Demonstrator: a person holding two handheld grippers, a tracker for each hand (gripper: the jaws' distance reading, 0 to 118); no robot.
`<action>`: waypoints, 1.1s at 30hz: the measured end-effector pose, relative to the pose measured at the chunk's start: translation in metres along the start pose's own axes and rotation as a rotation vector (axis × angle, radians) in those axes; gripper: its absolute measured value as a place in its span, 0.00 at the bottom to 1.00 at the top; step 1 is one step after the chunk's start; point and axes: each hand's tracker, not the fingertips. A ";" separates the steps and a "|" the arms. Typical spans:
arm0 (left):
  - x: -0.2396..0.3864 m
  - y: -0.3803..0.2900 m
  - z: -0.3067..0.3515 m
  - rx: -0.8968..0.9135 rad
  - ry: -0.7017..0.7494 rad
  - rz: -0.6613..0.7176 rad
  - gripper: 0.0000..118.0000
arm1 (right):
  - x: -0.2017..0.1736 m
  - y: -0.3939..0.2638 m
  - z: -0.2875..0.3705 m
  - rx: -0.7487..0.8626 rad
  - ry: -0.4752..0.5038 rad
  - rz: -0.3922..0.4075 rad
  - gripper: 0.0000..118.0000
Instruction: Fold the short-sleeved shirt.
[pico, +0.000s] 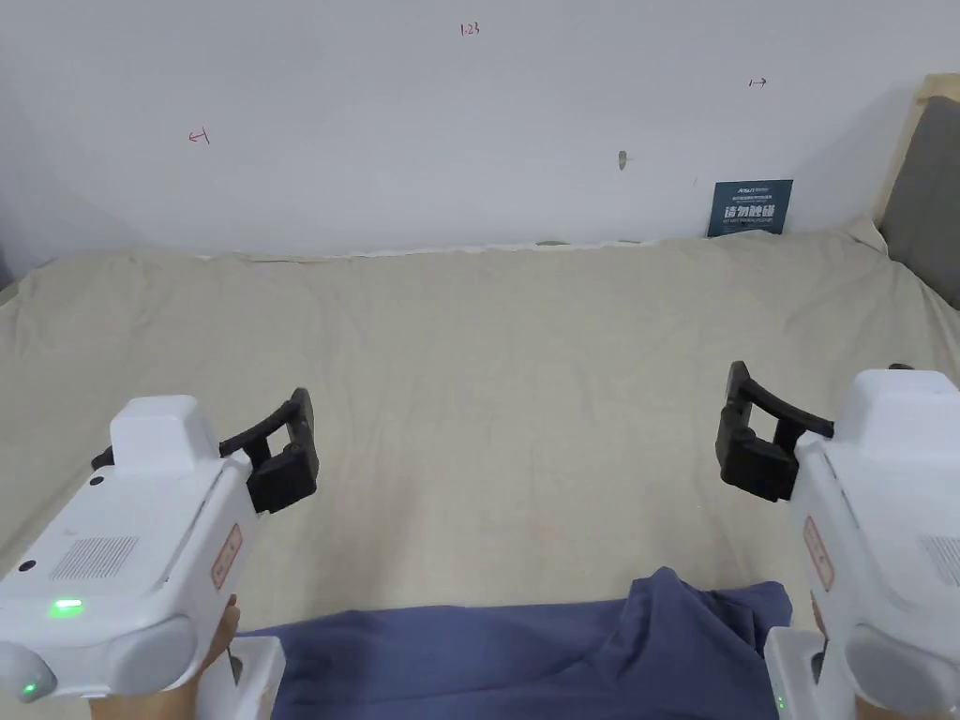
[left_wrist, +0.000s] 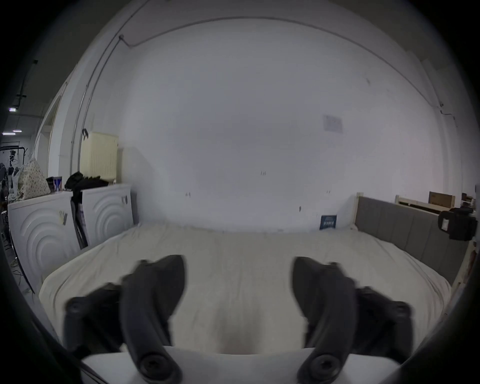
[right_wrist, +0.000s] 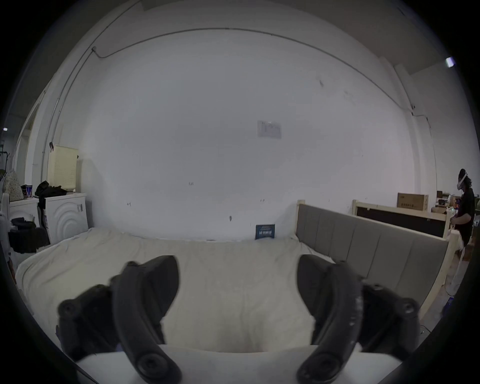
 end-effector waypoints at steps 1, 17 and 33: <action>0.003 0.001 0.000 0.006 -0.008 0.000 0.57 | -0.002 0.000 0.001 0.005 -0.003 0.005 0.69; -0.006 -0.009 -0.002 -0.045 -0.070 0.000 0.00 | -0.013 -0.007 -0.004 0.001 0.043 0.042 0.01; -0.168 -0.120 0.031 -0.815 -0.282 0.474 0.32 | -0.024 -0.027 -0.026 -0.103 0.091 0.067 0.01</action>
